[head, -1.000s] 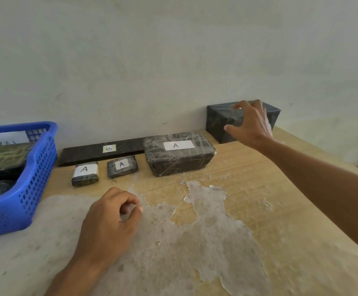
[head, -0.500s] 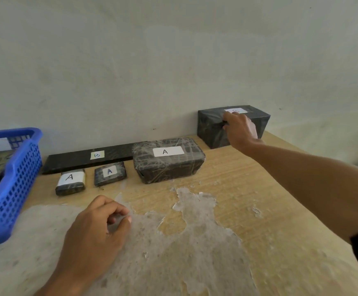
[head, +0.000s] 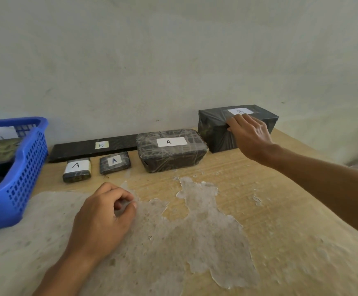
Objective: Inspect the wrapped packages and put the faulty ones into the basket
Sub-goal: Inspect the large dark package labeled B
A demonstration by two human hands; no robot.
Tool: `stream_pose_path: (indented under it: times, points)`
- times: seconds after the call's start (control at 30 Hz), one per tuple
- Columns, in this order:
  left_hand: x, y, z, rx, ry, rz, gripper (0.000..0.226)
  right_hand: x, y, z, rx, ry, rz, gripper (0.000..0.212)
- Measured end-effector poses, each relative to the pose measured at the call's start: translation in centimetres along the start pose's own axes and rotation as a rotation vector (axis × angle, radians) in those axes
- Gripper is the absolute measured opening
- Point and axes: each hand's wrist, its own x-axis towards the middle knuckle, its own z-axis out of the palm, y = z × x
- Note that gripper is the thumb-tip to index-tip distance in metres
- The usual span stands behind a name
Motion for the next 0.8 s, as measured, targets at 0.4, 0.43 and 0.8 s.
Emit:
stream_pose_path:
  times: [0.4, 0.43, 0.8]
  points:
    - [-0.3, 0.0, 0.0, 0.028, 0.003, 0.023, 0.012, 4.6, 1.2, -5.1, 0.184, -0.553, 0.141, 0.097]
    - [-0.3, 0.0, 0.0, 0.033, 0.004, 0.024, 0.011, 5.8, 1.7, -4.6, 0.145, -0.668, 0.146, 0.118]
    - [0.0, -0.2, 0.0, -0.001, 0.019, 0.029, 0.012, 8.5, 2.8, -3.2, 0.134, -0.997, 0.21, 0.14]
